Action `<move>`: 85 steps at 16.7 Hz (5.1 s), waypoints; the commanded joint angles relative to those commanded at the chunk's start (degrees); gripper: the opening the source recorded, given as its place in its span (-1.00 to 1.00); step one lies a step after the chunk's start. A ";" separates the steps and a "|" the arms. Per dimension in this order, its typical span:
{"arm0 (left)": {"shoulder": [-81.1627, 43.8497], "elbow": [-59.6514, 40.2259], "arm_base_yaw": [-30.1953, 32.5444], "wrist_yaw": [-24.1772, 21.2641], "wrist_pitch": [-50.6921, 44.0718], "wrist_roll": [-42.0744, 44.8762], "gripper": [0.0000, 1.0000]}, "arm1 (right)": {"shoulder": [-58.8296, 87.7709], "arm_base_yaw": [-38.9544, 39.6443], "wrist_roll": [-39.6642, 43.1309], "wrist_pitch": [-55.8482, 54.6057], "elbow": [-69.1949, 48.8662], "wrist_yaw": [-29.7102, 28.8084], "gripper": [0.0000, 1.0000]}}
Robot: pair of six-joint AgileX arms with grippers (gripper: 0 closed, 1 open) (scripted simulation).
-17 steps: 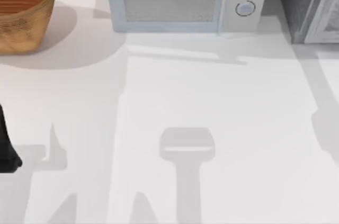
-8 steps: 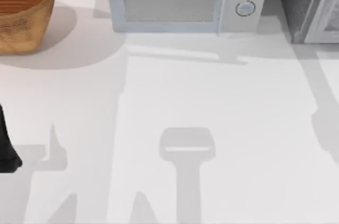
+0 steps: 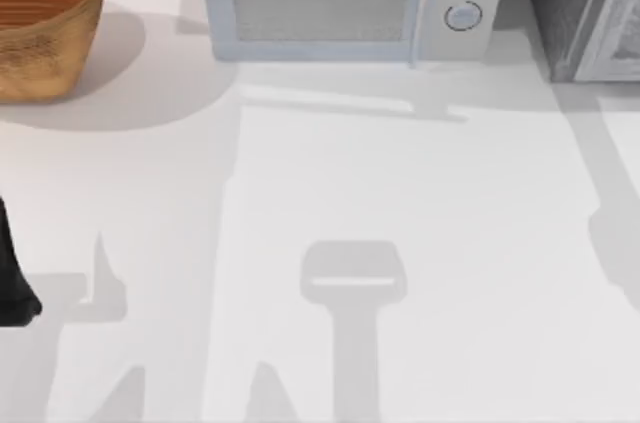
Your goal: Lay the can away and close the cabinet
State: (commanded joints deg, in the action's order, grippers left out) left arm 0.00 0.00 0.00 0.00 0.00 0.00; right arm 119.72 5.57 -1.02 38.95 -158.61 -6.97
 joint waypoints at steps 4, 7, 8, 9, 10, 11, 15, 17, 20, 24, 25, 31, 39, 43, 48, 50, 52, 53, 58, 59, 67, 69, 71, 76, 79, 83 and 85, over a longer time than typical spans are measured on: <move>0.00 0.00 0.00 0.00 0.00 0.00 1.00 | 0.00 0.00 0.00 0.00 0.00 0.00 1.00; 0.00 0.00 0.00 0.00 0.00 0.00 1.00 | 0.00 0.00 0.00 0.00 0.00 0.00 1.00; 0.00 0.00 0.00 0.00 0.00 0.00 1.00 | 0.00 0.00 0.00 0.00 0.00 0.00 1.00; 0.00 0.00 0.00 0.00 0.00 0.00 1.00 | 0.00 0.00 0.00 0.00 0.00 0.00 1.00; 0.00 0.00 0.00 0.00 0.00 0.00 1.00 | 0.00 0.12 0.00 0.00 0.01 0.00 1.00; 0.00 0.00 0.00 0.00 0.00 0.00 1.00 | 0.00 0.12 0.00 0.00 0.01 0.00 1.00; 0.00 0.00 0.00 0.00 0.00 0.00 1.00 | -5.22 -0.03 0.12 -3.33 3.85 0.50 1.00; 0.00 0.00 0.00 0.00 0.00 0.00 1.00 | -10.37 -0.24 0.38 -5.78 9.36 1.05 1.00; 0.00 0.00 0.00 0.00 0.00 0.00 1.00 | -20.11 -0.71 0.93 -9.66 21.68 2.13 1.00; 0.00 0.00 0.00 0.00 0.00 0.00 1.00 | -36.52 -1.53 1.68 -15.27 44.02 3.80 1.00; 0.00 0.00 0.00 0.00 0.00 0.00 1.00 | -41.14 -1.75 1.82 -16.72 50.33 4.20 1.00; 0.00 0.00 0.00 0.00 0.00 0.00 1.00 | -70.32 -3.03 2.11 -25.11 90.18 6.06 1.00; 0.00 0.00 0.00 0.00 0.00 0.00 1.00 | -104.32 -4.61 1.38 -34.32 137.16 6.83 1.00; 0.00 0.00 0.00 0.00 0.00 0.00 1.00 | -115.18 -5.26 1.09 -37.51 152.39 6.92 1.00; 0.00 0.00 0.00 0.00 0.00 0.00 1.00 | -119.72 -5.57 1.02 -38.95 158.61 6.97 1.00; 0.00 0.00 0.00 0.00 0.00 0.00 1.00 | -119.72 -5.57 1.02 -38.95 158.61 6.97 1.00; 0.00 0.00 0.00 0.00 0.00 0.00 1.00 | -119.47 -5.41 1.03 -38.88 158.58 6.98 1.00; 0.00 0.00 0.00 0.00 0.00 0.00 1.00 | -119.47 -5.41 1.03 -38.88 158.58 6.98 1.00; 0.00 0.00 0.00 0.00 0.00 0.00 1.00 | -114.55 -9.74 0.85 -45.38 155.30 11.41 1.00; 0.00 0.00 0.00 0.00 0.00 0.00 1.00 | -112.18 -11.40 0.83 -47.42 154.57 13.07 1.00; 0.00 0.00 0.00 0.00 0.00 0.00 1.00 | -82.69 -30.59 0.49 -69.16 148.35 31.95 1.00; 0.00 0.00 0.00 0.00 0.00 0.00 1.00 | -74.06 -36.19 0.36 -75.50 146.57 37.43 1.00; 0.00 0.00 0.00 0.00 0.00 0.00 1.00 | -65.53 -41.73 0.23 -81.80 144.80 42.85 1.00; 0.00 0.00 0.00 0.00 0.00 0.00 1.00 | -46.35 -54.20 -0.05 -96.04 140.79 55.06 1.00; 0.00 0.00 0.00 0.00 0.00 0.00 1.00 | -37.69 -59.83 -0.17 -102.53 138.98 60.59 1.00; 0.00 0.00 0.00 0.00 0.00 0.00 1.00 | -31.28 -63.99 -0.25 -107.39 137.66 64.66 1.00; 0.00 0.00 0.00 0.00 0.00 0.00 1.00 | -30.82 -64.30 -0.25 -107.75 137.56 64.96 1.00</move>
State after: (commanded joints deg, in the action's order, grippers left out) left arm 0.00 0.00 0.00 0.00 0.00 0.00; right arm 88.90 -58.72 -1.27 -68.79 -21.06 57.99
